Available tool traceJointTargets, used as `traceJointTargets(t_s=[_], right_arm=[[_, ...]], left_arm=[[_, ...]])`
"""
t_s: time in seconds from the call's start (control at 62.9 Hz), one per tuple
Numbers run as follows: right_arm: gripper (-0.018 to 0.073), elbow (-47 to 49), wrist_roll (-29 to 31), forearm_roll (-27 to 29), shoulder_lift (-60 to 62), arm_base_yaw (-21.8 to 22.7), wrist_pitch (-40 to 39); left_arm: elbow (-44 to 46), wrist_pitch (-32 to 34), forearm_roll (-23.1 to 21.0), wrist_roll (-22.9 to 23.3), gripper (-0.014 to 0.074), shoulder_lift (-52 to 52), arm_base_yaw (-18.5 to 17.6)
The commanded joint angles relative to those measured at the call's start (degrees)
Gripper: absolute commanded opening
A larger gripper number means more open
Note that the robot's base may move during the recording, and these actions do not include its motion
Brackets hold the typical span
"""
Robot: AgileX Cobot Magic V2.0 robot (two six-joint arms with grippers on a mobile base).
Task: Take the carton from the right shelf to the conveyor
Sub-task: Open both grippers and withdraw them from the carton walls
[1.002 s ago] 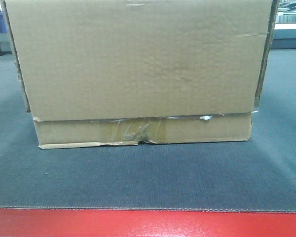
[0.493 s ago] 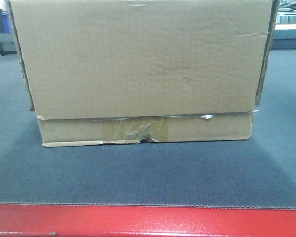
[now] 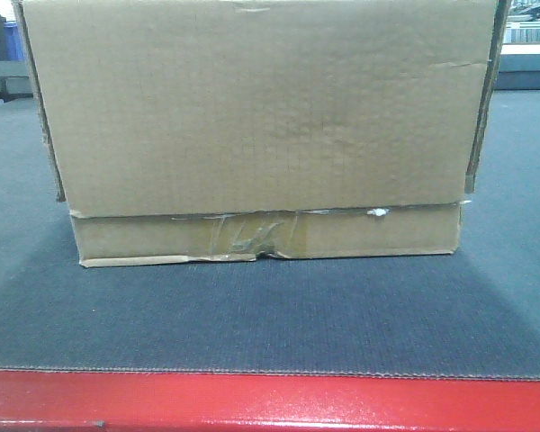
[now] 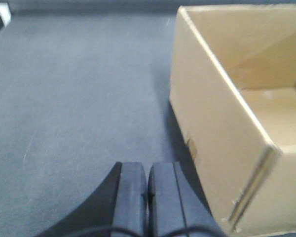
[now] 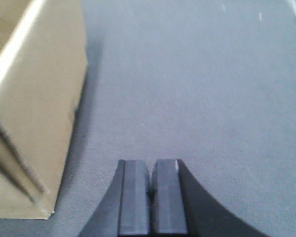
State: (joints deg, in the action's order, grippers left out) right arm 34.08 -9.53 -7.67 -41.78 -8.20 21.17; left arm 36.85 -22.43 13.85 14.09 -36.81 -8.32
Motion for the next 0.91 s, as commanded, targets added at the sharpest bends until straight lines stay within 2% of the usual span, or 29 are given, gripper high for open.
traceJointTargets(t_s=[0.0,0.143,0.366,0.891], right_arm=[[-0.0059,-3.9,0.5,-0.6,5.5,0.3,-5.1],[-0.0059,-7.1,0.5,-0.6,12.6,0.3,-6.2],[-0.0059,-7.5,0.5,-0.6,19.3,0.3,-7.2],[-0.0059,-7.5,0.5,-0.6,19.8,0.3,-8.9]], left_arm=[[-4.2,4.6,-0.3,-0.1,0.0011,5.1,0.1],[-7.5,4.5,-0.3,-0.1,0.0011,10.9,0.1],[-7.6,4.1,-0.3,-0.1,0.0011,15.0,0.1],[-7.6,4.2,-0.3,-0.1,0.0011,15.2,0.1]])
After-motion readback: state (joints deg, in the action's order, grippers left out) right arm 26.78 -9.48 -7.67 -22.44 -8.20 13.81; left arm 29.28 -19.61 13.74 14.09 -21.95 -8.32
